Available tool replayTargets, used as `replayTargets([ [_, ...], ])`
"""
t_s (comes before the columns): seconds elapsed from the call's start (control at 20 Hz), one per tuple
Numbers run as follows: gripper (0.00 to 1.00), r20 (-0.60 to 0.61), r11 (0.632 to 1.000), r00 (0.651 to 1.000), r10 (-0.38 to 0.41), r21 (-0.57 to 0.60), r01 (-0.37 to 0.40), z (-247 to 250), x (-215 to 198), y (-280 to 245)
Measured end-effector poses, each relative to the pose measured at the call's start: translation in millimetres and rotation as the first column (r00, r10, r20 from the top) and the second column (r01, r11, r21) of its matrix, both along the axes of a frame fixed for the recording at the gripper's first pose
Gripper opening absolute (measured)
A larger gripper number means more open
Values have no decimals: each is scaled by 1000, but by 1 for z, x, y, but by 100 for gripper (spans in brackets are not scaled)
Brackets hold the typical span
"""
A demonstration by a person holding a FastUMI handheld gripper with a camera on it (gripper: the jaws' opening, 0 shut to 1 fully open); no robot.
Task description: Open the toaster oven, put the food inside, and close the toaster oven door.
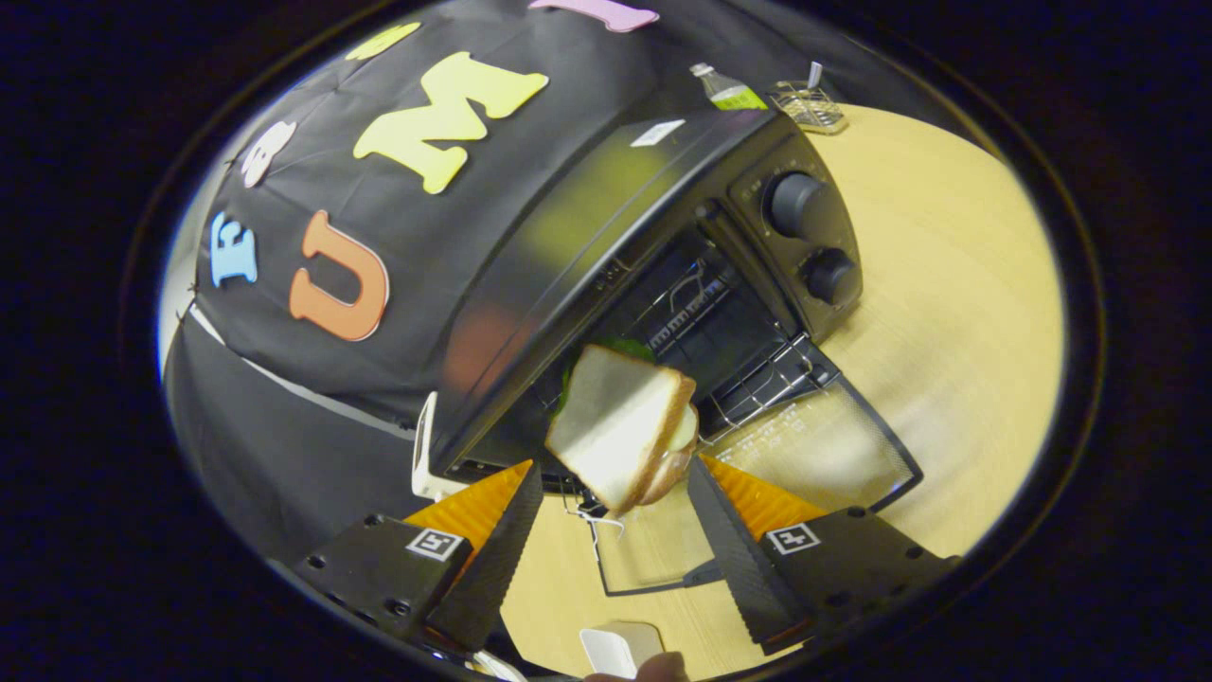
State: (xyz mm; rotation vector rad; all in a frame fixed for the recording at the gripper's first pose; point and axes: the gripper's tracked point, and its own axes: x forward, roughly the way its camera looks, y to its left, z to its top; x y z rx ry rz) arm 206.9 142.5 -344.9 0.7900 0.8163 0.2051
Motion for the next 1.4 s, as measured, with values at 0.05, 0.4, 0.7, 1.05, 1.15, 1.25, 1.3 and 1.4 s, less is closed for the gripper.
replayTargets([
  [0.05, 100, 25, 999, 999, 25, -32, -24, 8, -9, -2],
  [0.4, 100, 70, 934, 971, 229, -296, -199, 20, -90, -20],
  [0.7, 100, -4, 825, 946, 325, -487, -286, -22, -136, -32],
  [1.05, 100, -79, 749, 935, 347, -577, -326, -89, -136, -33],
  [1.15, 100, -91, 749, 938, 334, -579, -323, -105, -126, -32],
  [1.25, 100, -106, 753, 942, 320, -575, -320, -117, -119, -30],
  [1.3, 100, -108, 756, 943, 314, -573, -317, -121, -115, -29],
  [1.4, 100, -111, 756, 944, 309, -574, -315, -128, -108, -25],
])
